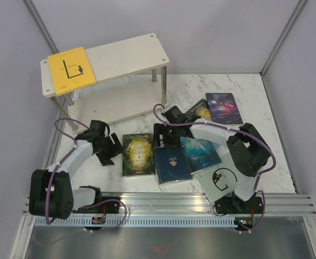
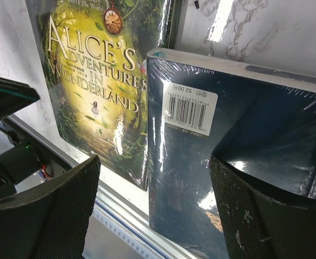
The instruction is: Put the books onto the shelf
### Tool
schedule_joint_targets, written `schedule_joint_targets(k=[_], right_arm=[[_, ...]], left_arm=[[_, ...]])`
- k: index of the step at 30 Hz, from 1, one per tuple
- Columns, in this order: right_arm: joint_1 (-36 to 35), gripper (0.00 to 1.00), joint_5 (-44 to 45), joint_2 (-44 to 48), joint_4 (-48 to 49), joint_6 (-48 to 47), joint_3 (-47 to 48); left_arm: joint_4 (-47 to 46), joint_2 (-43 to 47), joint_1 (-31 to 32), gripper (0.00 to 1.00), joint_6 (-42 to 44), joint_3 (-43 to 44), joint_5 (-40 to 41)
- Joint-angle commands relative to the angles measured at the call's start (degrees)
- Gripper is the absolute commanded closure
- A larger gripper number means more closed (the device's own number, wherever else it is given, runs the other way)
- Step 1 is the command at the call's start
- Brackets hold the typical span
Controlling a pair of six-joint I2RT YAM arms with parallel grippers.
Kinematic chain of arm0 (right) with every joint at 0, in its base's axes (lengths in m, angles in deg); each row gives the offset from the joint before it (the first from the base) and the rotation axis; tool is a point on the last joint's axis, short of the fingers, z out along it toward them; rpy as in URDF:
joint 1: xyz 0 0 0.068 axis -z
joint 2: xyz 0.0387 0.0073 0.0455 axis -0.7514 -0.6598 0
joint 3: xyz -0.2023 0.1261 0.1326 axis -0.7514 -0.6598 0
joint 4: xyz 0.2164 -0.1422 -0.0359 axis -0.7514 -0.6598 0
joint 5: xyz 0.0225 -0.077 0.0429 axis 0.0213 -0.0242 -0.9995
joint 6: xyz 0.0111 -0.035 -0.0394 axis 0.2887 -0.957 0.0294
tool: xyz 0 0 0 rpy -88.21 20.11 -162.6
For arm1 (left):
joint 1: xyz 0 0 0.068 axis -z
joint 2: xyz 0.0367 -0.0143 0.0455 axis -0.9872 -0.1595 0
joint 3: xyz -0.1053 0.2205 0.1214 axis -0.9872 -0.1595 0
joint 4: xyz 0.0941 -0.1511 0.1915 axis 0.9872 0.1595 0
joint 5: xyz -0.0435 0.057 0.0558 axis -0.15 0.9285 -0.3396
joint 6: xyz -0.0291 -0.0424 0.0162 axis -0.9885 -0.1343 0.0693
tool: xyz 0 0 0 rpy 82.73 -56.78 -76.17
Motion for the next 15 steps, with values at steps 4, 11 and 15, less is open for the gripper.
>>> schedule_joint_targets(k=[4,11,15], right_arm=[[-1.24,0.14,3.87,-9.33,0.31,0.06,-1.89],[-1.33,0.14,2.64,-12.40,0.57,0.42,-1.71],[-1.33,0.14,1.85,-14.16,0.83,0.59,-1.71]], left_arm=[[-11.51,-9.99,-0.35,0.20,2.82,-0.39,-4.38],[-30.91,-13.86,-0.08,0.22,-2.18,-10.23,-17.39],[-39.47,-12.73,0.18,0.25,-5.27,-14.55,-23.56]])
